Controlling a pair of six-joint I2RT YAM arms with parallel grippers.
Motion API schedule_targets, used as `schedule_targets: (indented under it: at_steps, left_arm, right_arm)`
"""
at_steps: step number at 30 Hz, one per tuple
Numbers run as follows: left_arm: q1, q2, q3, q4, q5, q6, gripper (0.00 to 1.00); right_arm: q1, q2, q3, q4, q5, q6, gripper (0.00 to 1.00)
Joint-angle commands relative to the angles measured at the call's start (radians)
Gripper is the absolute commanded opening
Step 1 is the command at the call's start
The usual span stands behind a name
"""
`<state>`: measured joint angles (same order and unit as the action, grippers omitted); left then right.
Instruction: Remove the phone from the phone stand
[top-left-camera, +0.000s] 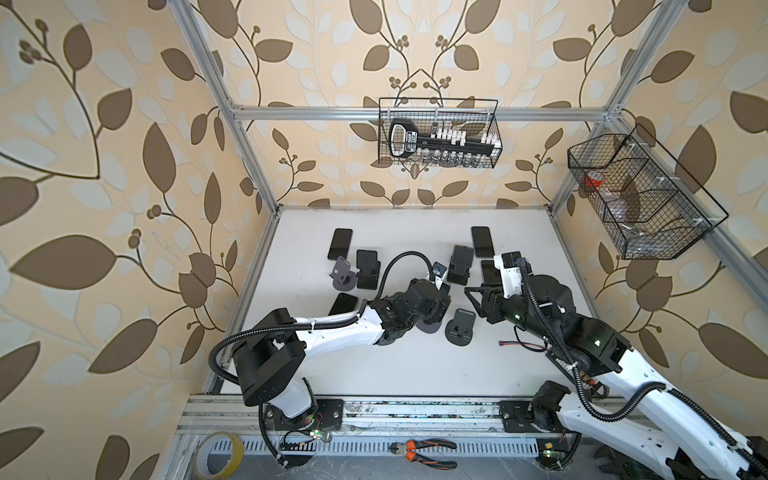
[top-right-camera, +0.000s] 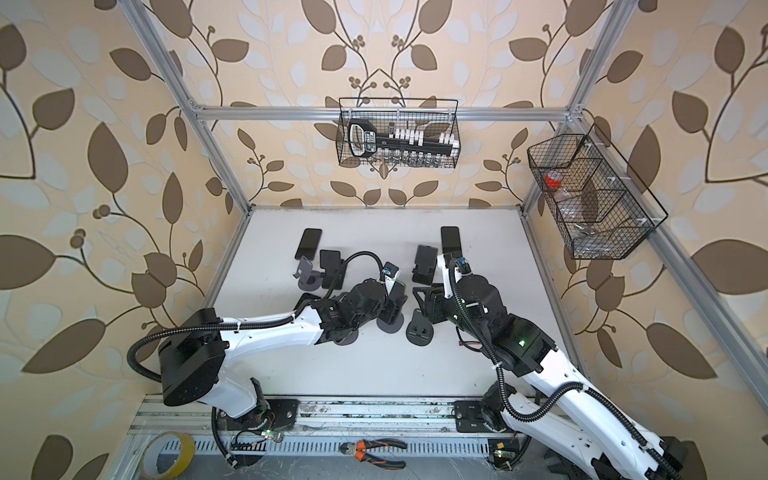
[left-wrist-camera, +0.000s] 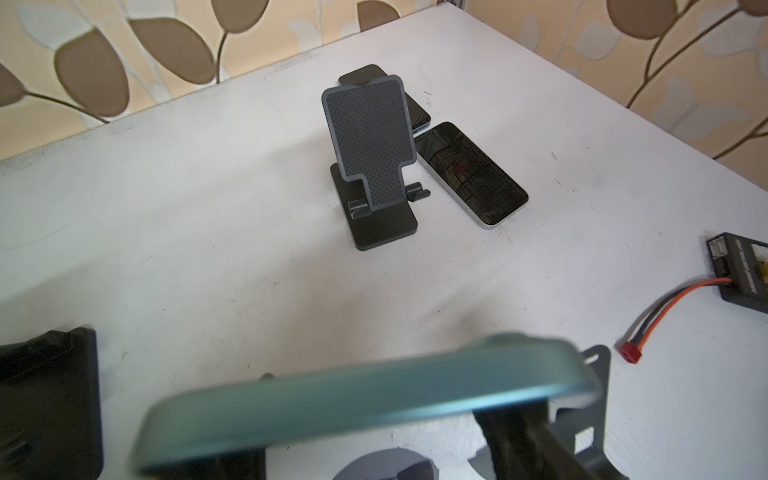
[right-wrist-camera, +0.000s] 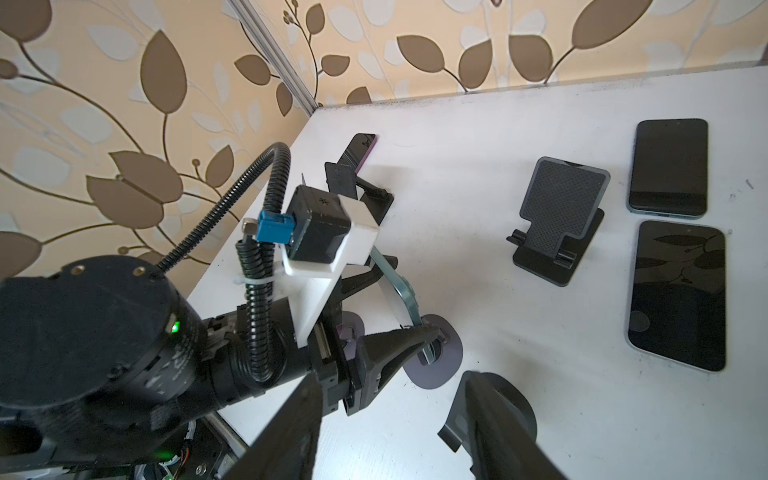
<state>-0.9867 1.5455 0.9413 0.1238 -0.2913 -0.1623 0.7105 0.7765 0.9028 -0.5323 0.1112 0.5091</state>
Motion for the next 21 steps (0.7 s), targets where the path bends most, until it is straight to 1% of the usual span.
schedule_targets:
  at_steps: [1, 21]
  left_arm:
    - [0.007, -0.058, 0.030, 0.042, -0.012, 0.012, 0.65]
    - [0.006, -0.096, 0.045, 0.043, 0.029, 0.017, 0.64]
  right_arm:
    - [-0.003, -0.016, -0.006, -0.009, -0.005, 0.009, 0.56]
    - [-0.003, 0.003, 0.011, -0.010, -0.023, 0.018, 0.56]
